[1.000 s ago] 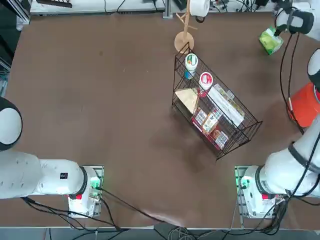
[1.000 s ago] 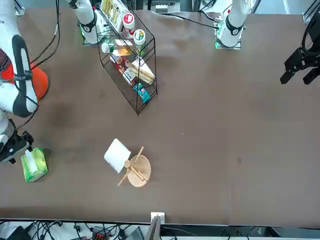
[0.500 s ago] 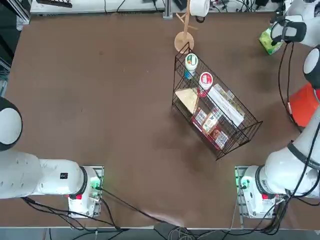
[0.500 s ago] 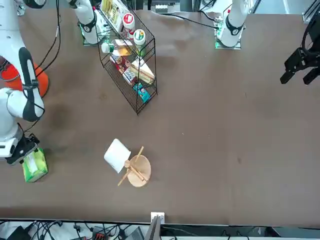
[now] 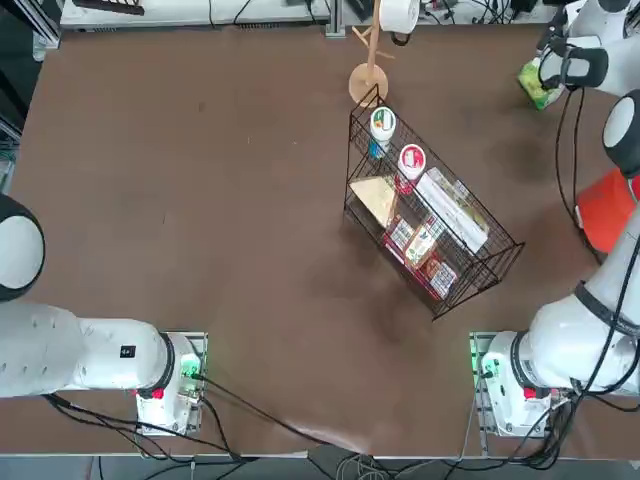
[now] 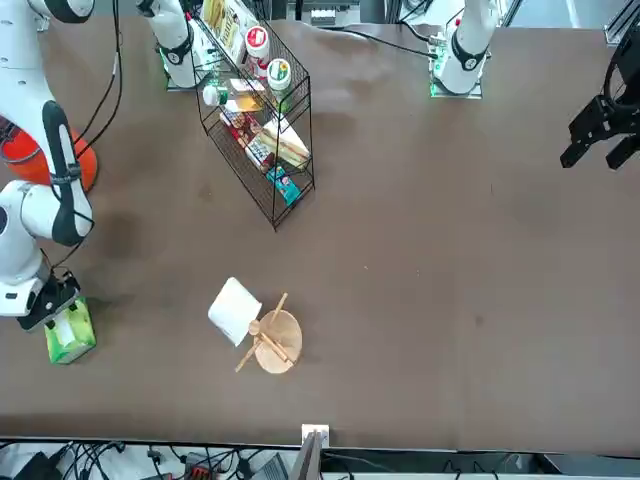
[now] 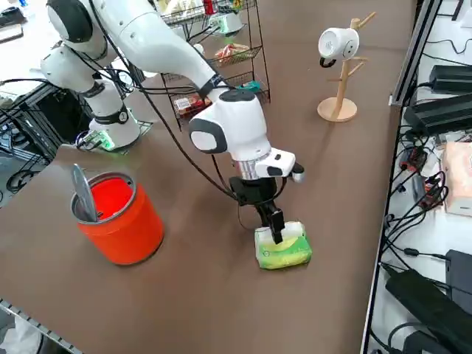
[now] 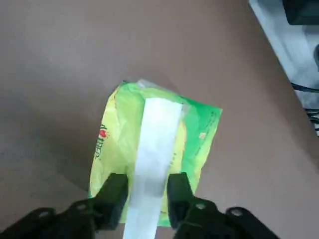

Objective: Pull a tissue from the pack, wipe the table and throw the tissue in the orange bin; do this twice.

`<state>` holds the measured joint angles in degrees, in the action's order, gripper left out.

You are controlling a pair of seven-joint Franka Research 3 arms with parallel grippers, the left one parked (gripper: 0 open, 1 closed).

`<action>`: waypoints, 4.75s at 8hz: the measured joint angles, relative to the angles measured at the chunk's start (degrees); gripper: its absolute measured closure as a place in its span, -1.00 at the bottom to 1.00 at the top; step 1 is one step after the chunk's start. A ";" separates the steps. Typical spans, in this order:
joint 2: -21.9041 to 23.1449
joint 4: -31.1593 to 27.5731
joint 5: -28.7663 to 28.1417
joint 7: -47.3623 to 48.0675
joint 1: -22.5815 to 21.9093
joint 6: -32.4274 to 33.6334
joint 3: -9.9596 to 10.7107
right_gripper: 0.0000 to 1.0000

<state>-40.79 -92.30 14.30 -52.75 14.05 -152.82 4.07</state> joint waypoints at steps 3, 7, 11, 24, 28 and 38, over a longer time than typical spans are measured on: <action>0.00 1.38 -0.02 0.00 0.03 -0.01 0.00 0.94; 3.10 4.30 -2.11 0.23 -0.15 8.40 -0.43 0.97; 16.44 5.21 -7.38 13.99 -5.58 36.17 -1.40 0.96; 47.26 -43.00 -25.37 76.50 -25.21 31.00 -1.70 0.97; 47.10 -52.47 -25.37 83.90 -29.33 17.78 -1.69 0.97; 39.73 -58.16 -25.38 90.30 -33.72 0.48 -1.64 0.97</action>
<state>-1.06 -150.46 -11.08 37.55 -19.67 -152.34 2.43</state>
